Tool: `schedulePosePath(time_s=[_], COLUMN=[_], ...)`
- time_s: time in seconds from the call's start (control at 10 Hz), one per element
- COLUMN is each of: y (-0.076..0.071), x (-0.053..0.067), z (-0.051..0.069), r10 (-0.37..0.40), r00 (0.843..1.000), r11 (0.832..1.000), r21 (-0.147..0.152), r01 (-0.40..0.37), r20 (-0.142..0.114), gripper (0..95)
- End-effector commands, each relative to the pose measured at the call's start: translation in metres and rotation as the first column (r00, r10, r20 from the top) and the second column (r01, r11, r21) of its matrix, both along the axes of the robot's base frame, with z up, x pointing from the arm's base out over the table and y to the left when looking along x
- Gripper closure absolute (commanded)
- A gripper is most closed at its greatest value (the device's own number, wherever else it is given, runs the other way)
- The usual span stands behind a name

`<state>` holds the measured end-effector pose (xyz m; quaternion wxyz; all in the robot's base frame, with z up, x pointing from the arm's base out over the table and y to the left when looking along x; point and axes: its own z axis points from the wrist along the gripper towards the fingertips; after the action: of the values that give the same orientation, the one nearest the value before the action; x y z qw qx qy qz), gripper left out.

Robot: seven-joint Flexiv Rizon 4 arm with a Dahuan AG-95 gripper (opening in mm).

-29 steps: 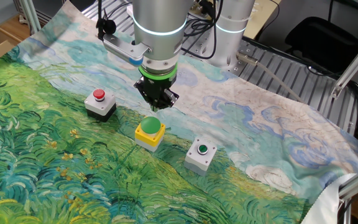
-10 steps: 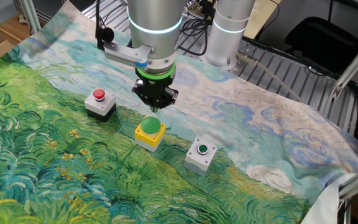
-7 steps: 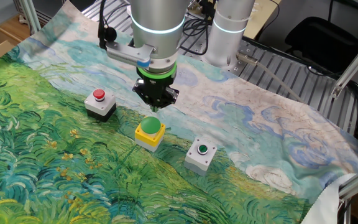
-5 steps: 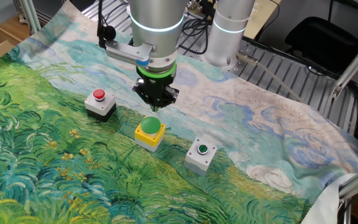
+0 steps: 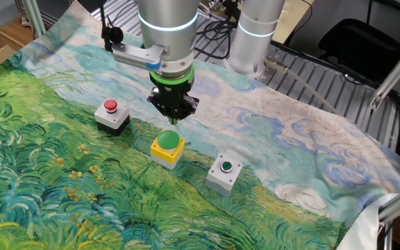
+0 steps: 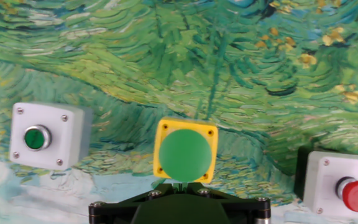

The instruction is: Press three buttons from left to right in sequence

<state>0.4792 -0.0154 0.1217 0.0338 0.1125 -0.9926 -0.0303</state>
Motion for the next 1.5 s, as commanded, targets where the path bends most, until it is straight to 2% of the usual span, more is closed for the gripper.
schedulePosePath(time_s=[0.1, 0.2, 0.3, 0.4, 0.7, 1.0, 1.1, 1.2, 1.3, 1.4, 1.5], y=[0.005, 0.016, 0.019, 0.030, 0.063, 0.118, 0.133, 0.154, 0.166, 0.168, 0.171], x=[-0.003, -0.007, -0.008, -0.012, -0.016, -0.032, -0.036, -0.043, -0.047, -0.048, -0.046], z=[-0.001, -0.001, -0.001, 0.004, 0.022, 0.048, 0.051, 0.051, 0.051, 0.053, 0.057], r10=[0.005, -0.012, -0.015, -0.022, -0.054, -0.087, -0.099, -0.109, -0.105, -0.110, -0.115], r00=[1.000, 1.000, 1.000, 1.000, 0.999, 0.996, 0.995, 0.994, 0.994, 0.994, 0.993], r11=[1.000, 0.999, 0.999, 0.999, 0.997, 0.995, 0.993, 0.992, 0.993, 0.993, 0.993], r21=[-0.025, -0.038, -0.038, -0.038, -0.060, -0.059, -0.061, -0.062, -0.054, -0.039, -0.018], r01=[-0.005, 0.012, 0.015, 0.021, 0.053, 0.086, 0.098, 0.108, 0.106, 0.111, 0.116], r20=[0.005, 0.003, 0.002, -0.006, -0.009, -0.011, -0.010, -0.005, 0.013, 0.027, 0.031], gripper=[95.0, 95.0, 95.0, 95.0, 95.0, 95.0, 95.0, 95.0, 95.0, 95.0, 95.0])
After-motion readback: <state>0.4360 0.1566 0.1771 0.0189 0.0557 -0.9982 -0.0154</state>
